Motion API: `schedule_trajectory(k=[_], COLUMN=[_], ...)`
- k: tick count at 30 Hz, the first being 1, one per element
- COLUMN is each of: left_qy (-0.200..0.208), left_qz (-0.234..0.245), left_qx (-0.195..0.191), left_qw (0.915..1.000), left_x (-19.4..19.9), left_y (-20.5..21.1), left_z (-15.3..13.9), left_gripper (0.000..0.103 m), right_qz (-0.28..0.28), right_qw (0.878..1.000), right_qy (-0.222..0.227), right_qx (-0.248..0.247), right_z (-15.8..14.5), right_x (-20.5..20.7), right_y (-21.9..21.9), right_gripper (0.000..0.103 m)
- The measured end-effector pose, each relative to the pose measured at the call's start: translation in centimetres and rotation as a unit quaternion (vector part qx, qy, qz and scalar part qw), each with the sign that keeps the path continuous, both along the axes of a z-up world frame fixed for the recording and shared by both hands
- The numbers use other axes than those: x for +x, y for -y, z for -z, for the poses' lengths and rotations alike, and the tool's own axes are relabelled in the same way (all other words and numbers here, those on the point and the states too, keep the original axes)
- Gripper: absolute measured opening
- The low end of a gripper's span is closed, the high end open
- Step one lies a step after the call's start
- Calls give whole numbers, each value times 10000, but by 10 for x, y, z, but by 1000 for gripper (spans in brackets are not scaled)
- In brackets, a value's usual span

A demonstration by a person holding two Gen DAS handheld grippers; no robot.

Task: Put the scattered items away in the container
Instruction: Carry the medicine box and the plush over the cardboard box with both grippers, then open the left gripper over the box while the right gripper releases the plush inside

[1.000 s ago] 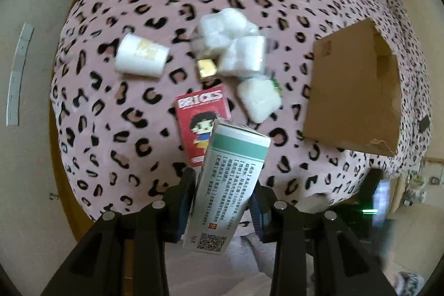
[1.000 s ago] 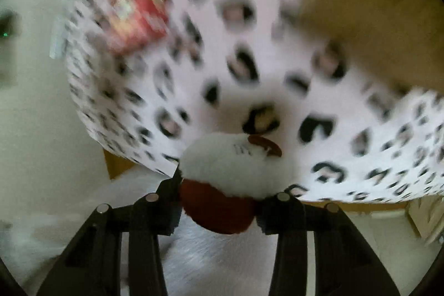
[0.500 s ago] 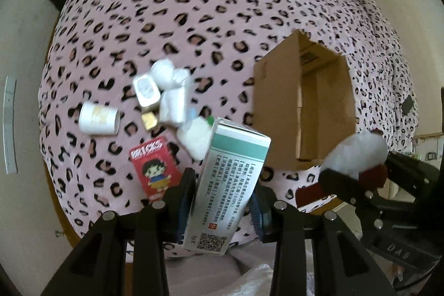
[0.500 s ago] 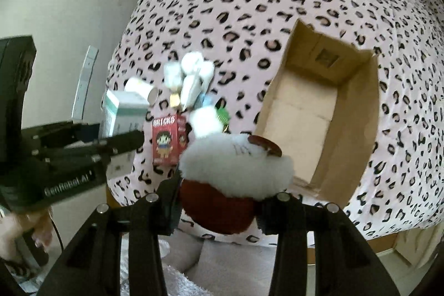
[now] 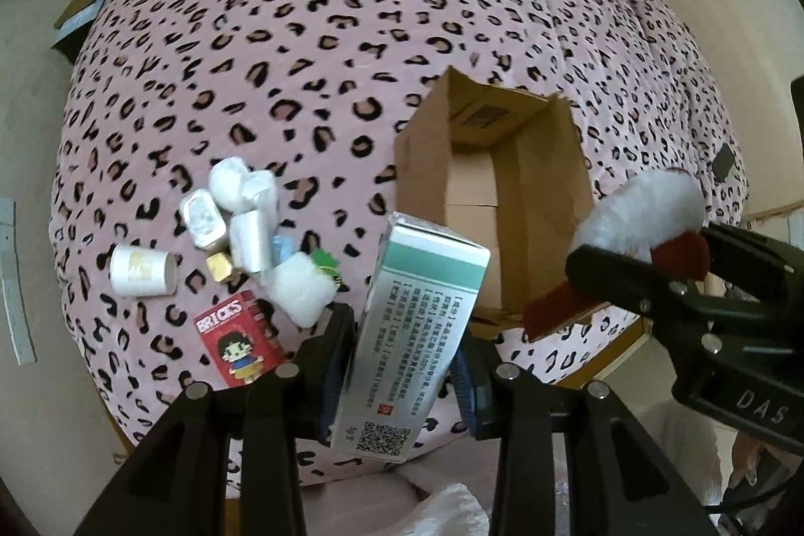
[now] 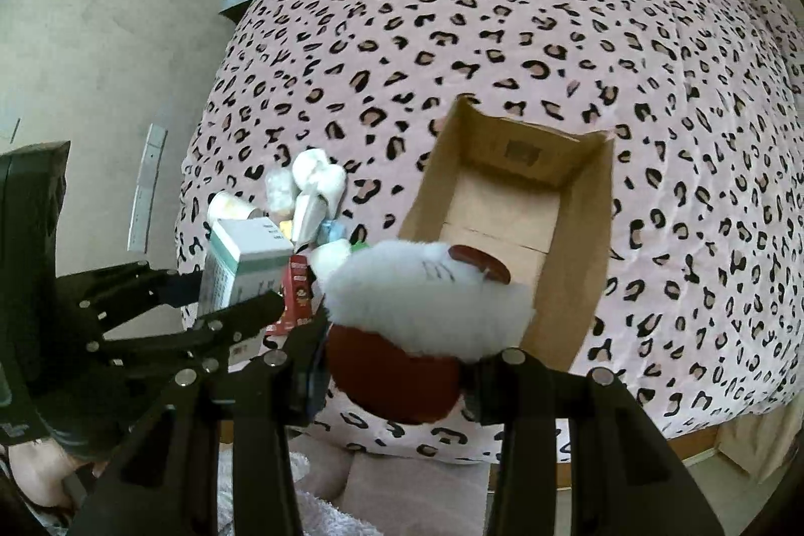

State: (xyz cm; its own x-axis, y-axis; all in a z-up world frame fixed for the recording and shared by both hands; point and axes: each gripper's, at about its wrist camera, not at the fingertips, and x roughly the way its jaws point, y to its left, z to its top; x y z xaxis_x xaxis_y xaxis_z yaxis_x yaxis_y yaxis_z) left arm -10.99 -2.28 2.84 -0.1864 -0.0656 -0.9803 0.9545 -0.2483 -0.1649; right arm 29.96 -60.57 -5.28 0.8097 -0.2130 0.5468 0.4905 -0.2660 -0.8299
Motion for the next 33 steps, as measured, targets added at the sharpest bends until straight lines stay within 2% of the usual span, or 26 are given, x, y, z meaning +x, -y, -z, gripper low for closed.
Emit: schedule_trajectory(k=[16, 33], left_qy=[-103, -77], left_qz=[441, 667], left_qx=[136, 289], left_qw=[9989, 9973], left_x=[-62, -84], left_y=[13, 20], left_z=[14, 28], left_gripper=[37, 37], right_qz=[17, 572], right_qw=[9998, 9979], right_qy=[147, 281], right_qx=[96, 112], right_z=[-37, -56], right_x=[-31, -29], right_y=[-35, -51], right_gripper=[43, 44])
